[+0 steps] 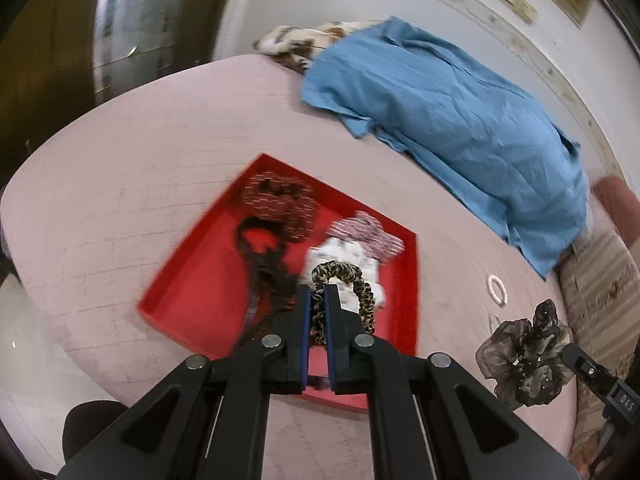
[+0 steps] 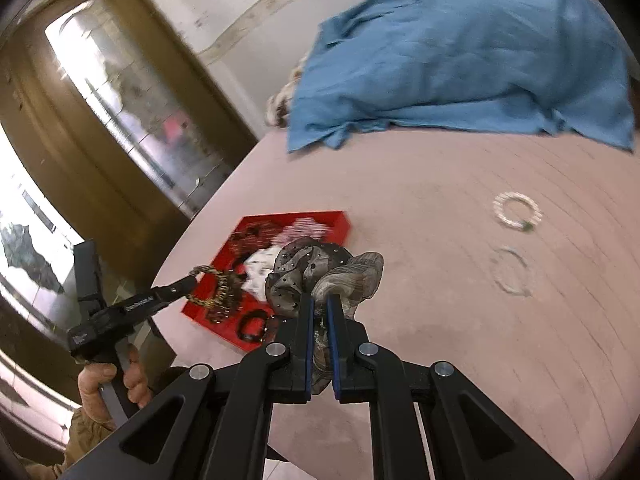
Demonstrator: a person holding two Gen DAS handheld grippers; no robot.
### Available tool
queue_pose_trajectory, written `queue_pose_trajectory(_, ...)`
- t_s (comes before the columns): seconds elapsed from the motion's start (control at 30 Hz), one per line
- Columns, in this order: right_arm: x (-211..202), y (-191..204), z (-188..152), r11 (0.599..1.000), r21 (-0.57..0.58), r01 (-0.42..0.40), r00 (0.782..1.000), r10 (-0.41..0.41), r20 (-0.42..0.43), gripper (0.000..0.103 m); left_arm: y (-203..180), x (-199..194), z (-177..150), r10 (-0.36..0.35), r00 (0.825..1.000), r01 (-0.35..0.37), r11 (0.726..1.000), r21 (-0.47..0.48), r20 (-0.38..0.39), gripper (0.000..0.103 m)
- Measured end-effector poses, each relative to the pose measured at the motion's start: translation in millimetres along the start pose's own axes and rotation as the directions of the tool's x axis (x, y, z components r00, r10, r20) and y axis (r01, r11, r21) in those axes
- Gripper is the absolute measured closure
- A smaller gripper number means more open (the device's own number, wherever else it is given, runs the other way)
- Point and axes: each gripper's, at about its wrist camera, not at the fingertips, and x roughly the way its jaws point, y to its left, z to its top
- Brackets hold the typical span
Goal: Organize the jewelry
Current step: 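Carry the gray scrunchie and leopard hair tie into the red tray, open both tools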
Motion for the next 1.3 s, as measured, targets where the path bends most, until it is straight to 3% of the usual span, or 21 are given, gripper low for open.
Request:
queue_pose_trajectory(0.17,32,36,7,0.998,-0.064,-0.016,0.999,0.013,-0.038,0.095,27,8,-2,-0.010,1.000,0.008,0.998,-0.061,-0.026,0.097)
queue_pose_trajectory(0.33,67,63,7,0.993,-0.118,-0.003,0.997,-0.006,-0.077,0.095,29,18,-8,-0.055,0.997,0.051,0.996,-0.069,-0.053,0.097)
queue_pose_trajectory(0.57,121,79,16,0.975,-0.203,0.088,0.988,-0.112,-0.109,0.095,18,30,-18,-0.055,0.995,0.054,0.998,-0.022,-0.081,0.097)
queue_pose_trajectory(0.87,185,77,23,0.927,-0.304,0.221,0.950,-0.275,-0.149,0.095,21,47,-28,-0.026,0.990,0.024,1.000,-0.012,-0.136,0.097)
queue_pose_trajectory(1.07,204,71,20,0.910,-0.334,0.247,0.932,-0.317,-0.174,0.095,21,50,-29,-0.030,0.989,0.029,1.000,-0.011,-0.143,0.097)
queue_pose_trajectory(1.23,198,70,18,0.913,-0.329,0.240,0.935,-0.308,-0.174,0.094,20,50,-28,-0.041,0.989,0.039,0.999,-0.021,-0.141,0.096)
queue_pose_trajectory(1.3,195,71,18,0.914,-0.328,0.237,0.937,-0.305,-0.172,0.089,18,48,-27,-0.046,0.989,0.043,0.999,-0.021,-0.141,0.091)
